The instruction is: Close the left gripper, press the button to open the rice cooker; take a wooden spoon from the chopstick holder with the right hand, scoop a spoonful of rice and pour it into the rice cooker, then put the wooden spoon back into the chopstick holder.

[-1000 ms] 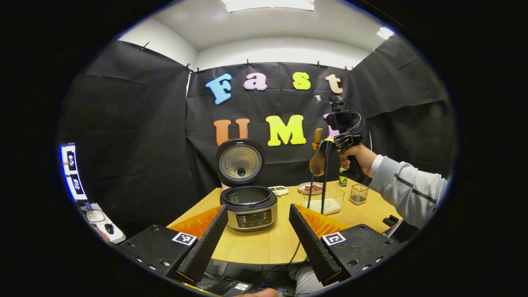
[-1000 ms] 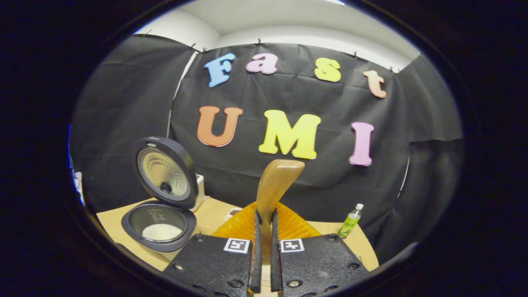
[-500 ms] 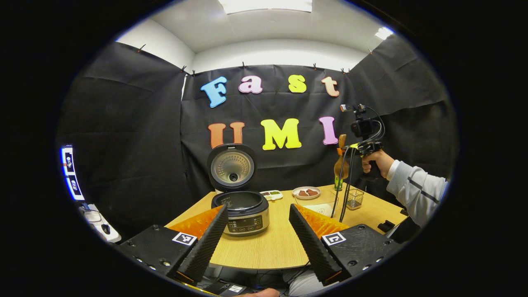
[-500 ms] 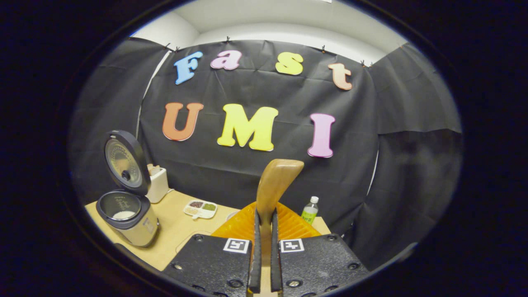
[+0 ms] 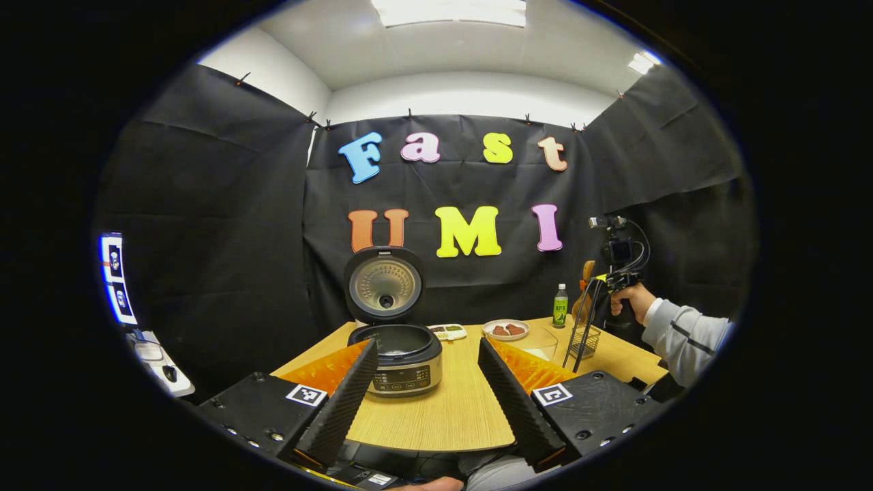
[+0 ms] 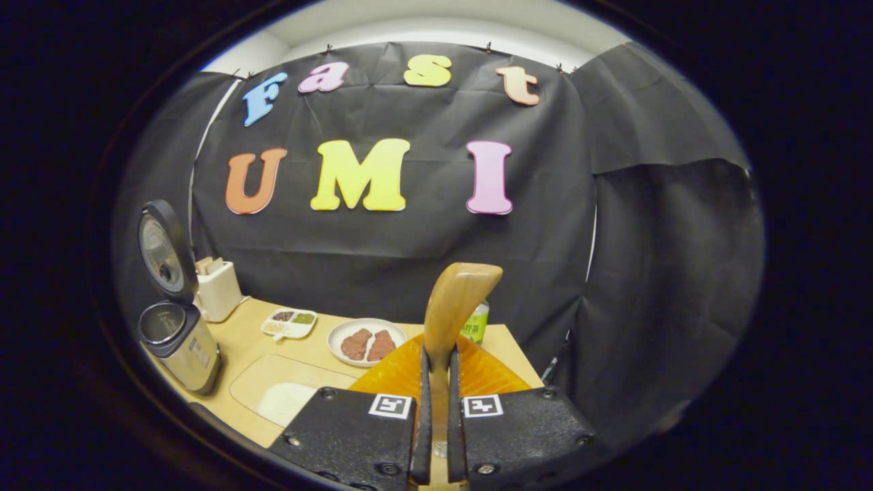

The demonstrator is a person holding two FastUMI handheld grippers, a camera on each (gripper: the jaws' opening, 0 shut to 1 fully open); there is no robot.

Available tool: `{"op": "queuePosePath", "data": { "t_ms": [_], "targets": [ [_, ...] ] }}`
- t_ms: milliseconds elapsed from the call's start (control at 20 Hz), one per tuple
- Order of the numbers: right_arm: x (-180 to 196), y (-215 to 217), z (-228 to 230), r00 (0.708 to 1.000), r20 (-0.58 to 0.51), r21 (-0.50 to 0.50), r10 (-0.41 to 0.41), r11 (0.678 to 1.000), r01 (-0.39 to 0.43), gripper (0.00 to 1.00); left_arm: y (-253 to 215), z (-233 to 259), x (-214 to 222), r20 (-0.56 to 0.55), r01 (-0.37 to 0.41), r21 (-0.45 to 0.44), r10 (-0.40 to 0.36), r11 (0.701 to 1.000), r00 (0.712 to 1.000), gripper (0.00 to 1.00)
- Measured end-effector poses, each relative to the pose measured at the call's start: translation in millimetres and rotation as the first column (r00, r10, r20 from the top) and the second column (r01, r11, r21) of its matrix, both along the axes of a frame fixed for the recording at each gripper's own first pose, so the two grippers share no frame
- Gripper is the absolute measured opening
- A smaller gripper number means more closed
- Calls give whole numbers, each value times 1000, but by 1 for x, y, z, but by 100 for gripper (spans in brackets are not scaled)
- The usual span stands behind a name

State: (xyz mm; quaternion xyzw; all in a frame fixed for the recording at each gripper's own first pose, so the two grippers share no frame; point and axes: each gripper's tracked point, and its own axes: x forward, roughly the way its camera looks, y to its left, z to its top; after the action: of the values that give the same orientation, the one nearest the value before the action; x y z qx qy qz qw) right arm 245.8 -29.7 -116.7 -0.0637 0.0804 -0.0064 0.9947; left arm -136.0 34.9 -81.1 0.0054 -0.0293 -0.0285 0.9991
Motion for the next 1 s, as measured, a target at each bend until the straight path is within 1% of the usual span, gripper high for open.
{"op": "queuePosePath", "data": {
  "t_ms": [150,400,550,800,850,900,950,1000],
  "targets": [
    [2,-6,-9,1000,-10,-24,-17,1000,17,14,4,-1,-3,-7,-2,-8,2,1000,1000,94],
    [2,-8,-3,1000,11,-53,-23,998,23,15,8,1,-10,0,-4,-16,4,1000,1000,94],
    [8,-11,-15,1000,-13,-35,-28,999,28,15,8,5,-12,8,-2,-14,2,1000,1000,94],
    [23,-32,-44,994,-58,-7,-91,996,91,16,9,0,-11,-2,-3,-18,3,1000,1000,95],
    [22,-35,-47,993,-72,-4,-98,995,98,16,9,0,-11,-2,-3,-21,3,1000,1000,94],
    [21,-36,-45,993,-64,-4,-100,995,100,17,10,0,-12,-2,-1,-23,1,1000,1000,94],
    [21,-41,-41,992,-52,-4,-112,994,112,18,10,0,-13,-1,-2,-25,2,1000,1000,94],
    [19,-40,-38,992,-53,8,-111,994,112,32,11,0,-13,-1,-4,-27,4,1000,1000,94]
  ]
}}
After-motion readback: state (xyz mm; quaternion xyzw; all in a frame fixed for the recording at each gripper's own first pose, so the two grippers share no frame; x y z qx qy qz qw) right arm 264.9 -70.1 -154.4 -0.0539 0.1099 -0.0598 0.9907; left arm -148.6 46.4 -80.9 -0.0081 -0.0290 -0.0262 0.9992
